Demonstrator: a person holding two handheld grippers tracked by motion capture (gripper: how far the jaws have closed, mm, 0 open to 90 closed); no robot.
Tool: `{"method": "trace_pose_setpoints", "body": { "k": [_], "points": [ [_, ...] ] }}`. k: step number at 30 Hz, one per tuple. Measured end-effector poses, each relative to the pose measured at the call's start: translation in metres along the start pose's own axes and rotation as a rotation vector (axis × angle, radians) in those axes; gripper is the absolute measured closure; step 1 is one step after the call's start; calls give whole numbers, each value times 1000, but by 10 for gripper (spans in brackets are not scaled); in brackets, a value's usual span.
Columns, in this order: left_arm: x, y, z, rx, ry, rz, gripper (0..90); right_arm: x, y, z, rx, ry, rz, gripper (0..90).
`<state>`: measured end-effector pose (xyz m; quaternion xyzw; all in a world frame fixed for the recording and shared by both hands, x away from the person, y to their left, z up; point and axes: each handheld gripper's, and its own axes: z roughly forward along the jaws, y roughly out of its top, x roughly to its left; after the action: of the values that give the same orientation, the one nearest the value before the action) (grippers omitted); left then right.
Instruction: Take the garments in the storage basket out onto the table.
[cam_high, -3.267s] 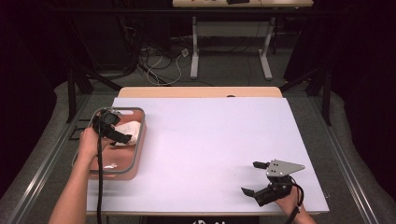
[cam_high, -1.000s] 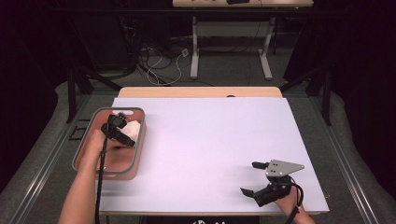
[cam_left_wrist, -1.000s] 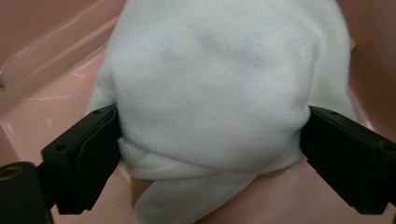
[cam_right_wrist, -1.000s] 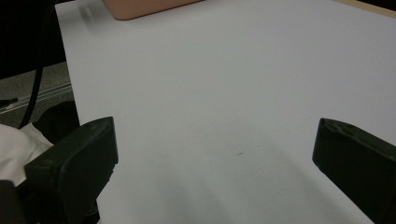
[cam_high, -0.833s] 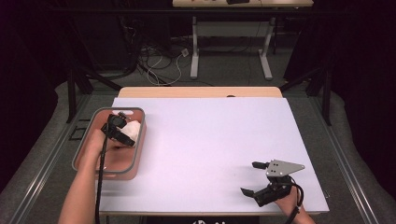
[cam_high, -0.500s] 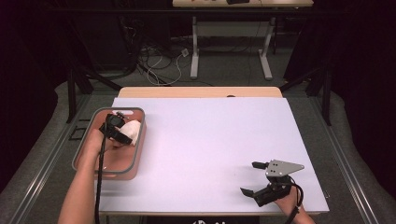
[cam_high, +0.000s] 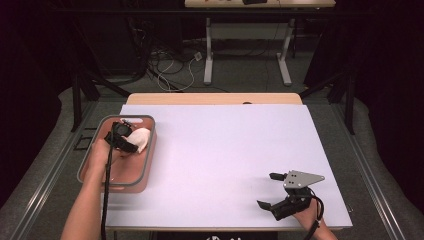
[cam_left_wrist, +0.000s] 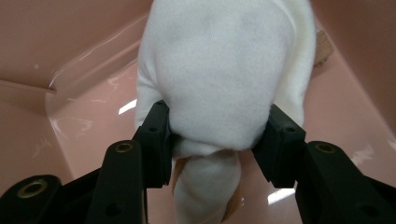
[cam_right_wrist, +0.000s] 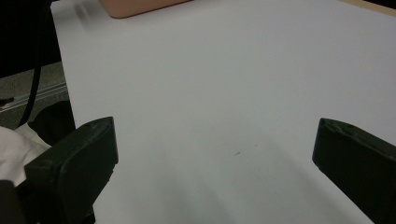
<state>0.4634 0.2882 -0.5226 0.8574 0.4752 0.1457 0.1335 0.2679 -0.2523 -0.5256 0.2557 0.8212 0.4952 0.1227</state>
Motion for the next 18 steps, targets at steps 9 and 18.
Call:
{"method": "trace_pose_setpoints", "body": {
  "k": [9, 18],
  "points": [
    [3, -2, -3, -21, -6, -16, 566, 0, 0, 0, 1, -3, 1, 0],
    [6, -6, -11, -52, -22, -32, 570, -1, 0, -2, -7, -8, 0, 0]
  ]
}}
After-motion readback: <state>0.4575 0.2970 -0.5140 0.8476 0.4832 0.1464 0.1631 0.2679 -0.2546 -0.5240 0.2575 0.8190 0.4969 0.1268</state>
